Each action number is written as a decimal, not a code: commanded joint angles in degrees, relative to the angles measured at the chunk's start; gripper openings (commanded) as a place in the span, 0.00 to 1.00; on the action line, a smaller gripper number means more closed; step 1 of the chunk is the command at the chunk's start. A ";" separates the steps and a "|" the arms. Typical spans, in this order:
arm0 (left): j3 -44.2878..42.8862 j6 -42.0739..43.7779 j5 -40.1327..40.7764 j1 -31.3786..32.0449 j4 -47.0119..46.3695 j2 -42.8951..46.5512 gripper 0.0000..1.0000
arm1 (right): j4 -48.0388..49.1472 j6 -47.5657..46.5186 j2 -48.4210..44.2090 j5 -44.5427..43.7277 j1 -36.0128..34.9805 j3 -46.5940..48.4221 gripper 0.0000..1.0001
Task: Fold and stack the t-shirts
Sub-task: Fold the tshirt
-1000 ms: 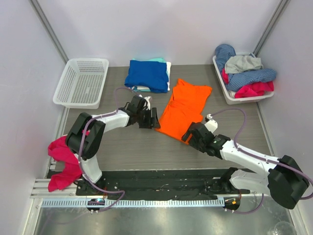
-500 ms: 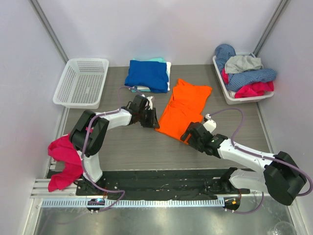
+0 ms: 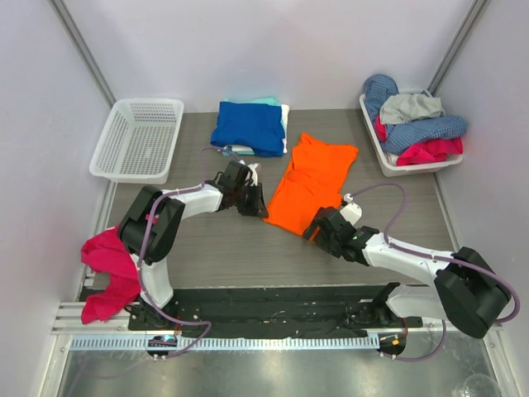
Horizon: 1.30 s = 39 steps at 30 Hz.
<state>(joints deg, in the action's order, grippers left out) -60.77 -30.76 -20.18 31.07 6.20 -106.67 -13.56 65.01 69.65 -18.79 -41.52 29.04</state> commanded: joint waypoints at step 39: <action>29.83 -19.84 13.94 16.47 17.53 53.49 0.00 | -31.61 -0.77 -15.24 9.56 -7.95 8.23 0.01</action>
<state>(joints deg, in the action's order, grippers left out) -32.75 -44.77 -11.38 45.30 18.85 -58.28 -38.44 64.58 55.09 -8.91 -46.52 34.68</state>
